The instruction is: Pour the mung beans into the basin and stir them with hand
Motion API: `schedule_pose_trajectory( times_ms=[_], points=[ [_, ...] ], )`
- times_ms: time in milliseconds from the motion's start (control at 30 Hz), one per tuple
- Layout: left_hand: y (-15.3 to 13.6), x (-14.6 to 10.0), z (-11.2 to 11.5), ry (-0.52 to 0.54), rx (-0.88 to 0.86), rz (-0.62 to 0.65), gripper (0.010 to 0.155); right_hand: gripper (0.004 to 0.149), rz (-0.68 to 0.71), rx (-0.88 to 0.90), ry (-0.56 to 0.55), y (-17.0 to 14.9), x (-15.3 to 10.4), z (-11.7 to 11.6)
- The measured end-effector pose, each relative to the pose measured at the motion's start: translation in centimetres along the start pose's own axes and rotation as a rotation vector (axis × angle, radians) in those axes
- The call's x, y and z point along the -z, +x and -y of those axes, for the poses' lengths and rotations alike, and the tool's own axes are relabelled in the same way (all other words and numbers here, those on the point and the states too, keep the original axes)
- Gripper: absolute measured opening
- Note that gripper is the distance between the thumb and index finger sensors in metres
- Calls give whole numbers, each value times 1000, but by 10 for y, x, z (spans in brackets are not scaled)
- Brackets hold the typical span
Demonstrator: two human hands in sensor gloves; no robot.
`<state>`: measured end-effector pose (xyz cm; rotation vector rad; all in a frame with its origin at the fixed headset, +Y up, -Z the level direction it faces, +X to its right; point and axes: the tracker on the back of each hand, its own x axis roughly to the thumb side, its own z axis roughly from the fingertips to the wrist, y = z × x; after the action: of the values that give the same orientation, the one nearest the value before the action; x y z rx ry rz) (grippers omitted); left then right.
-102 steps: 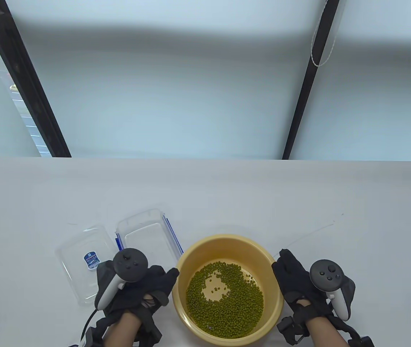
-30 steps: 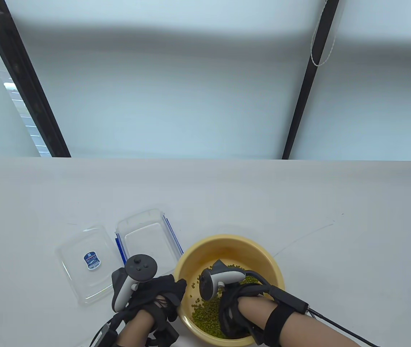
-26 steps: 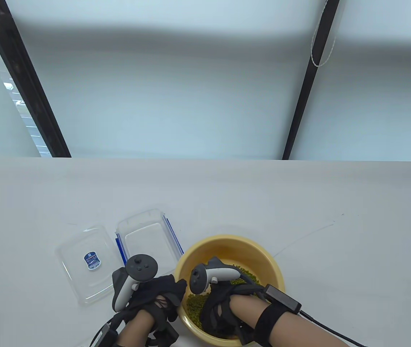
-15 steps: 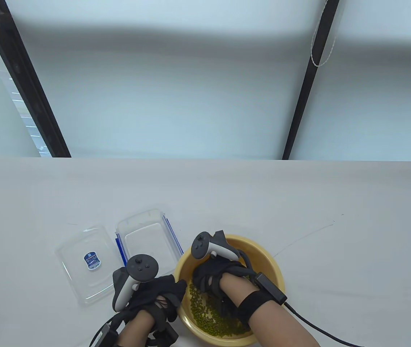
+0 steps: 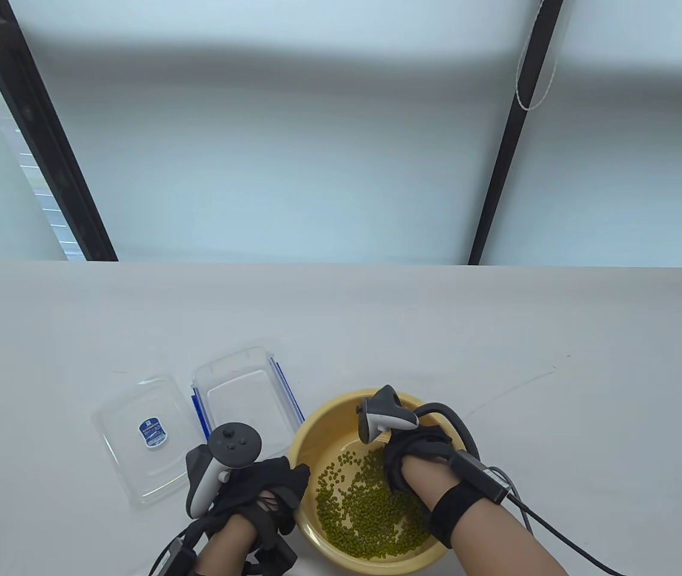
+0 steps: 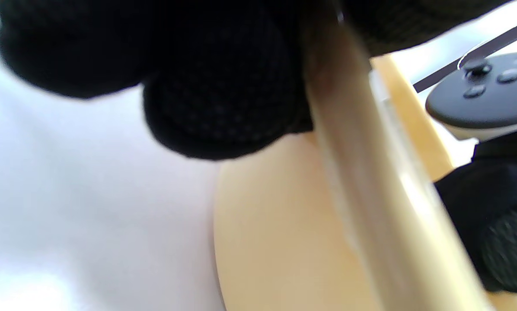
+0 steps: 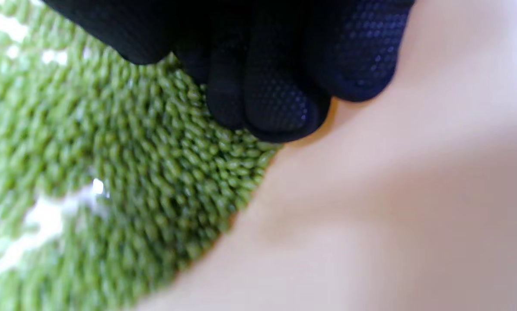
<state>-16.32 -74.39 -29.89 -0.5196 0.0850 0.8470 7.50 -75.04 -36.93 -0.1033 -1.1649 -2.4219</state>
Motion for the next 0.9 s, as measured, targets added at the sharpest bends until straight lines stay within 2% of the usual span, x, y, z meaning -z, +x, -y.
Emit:
schedule_pose_trajectory(
  times_ms=[167,300,500,700,833,900],
  points=[
    [0,0,0,1,1,0,51,52,152,-53,80,13,-13,-20],
    [0,0,0,3,5,1,51,51,360,62,183,34,-24,-33],
    [1,0,0,3,16,6,51,51,535,170,154,70,-31,-24],
    [1,0,0,2,29,13,51,52,488,388,29,78,-14,9],
    [1,0,1,-1,28,15,51,52,433,516,-55,62,3,24],
    [1,0,1,2,32,14,51,53,333,536,-167,47,10,31]
  ],
)
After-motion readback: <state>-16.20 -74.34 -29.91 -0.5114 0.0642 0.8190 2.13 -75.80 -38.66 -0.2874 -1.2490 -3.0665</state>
